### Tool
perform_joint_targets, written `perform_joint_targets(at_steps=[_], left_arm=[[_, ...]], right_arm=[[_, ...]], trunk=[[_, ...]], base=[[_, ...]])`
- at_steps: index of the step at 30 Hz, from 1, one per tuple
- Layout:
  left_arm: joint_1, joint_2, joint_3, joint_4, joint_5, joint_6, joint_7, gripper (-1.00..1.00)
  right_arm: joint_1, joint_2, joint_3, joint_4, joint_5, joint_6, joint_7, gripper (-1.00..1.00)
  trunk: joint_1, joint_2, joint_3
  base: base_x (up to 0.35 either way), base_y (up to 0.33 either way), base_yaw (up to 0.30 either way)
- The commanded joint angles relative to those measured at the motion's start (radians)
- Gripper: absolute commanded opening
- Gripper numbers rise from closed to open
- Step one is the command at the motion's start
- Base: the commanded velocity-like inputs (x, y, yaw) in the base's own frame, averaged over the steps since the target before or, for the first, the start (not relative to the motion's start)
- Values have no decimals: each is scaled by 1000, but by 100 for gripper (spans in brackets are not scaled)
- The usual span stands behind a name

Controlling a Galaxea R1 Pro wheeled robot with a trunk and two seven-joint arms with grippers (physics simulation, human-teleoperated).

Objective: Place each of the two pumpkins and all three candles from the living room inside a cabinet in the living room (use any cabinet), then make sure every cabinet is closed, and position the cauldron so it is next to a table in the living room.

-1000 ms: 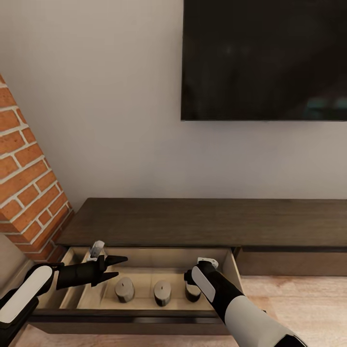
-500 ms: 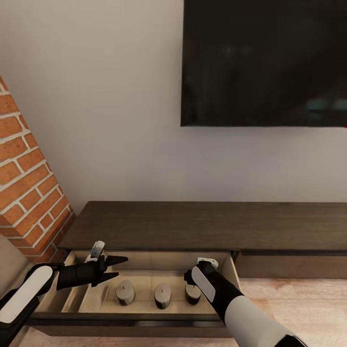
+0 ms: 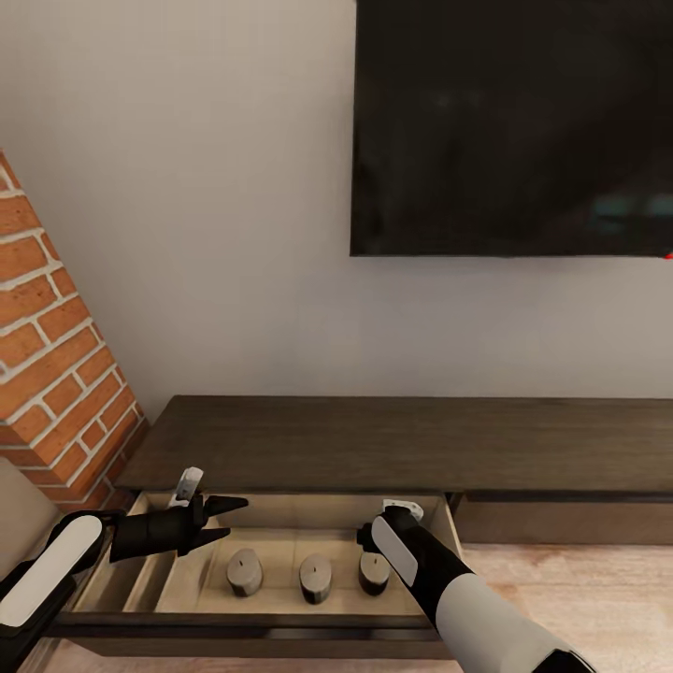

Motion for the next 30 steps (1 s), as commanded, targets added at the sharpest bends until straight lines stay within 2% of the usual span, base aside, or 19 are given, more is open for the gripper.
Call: perform_joint_targets(at_steps=[1,10,30], left_arm=[[0,0,0,0,-1,0,0,100],[0,0,0,0,-1,0,0,100],[0,0,2,1,-15,0,2,100]], right_arm=[[0,0,0,0,0,0,0,100],[0,0,0,0,0,0,0,100],[-1,0,2,0,1,-2,1,100]], trunk=[[-4,7,3],[-38,70,31],[-115,210,94]], base=[[0,0,0],[-4,0,0],[-120,0,0]])
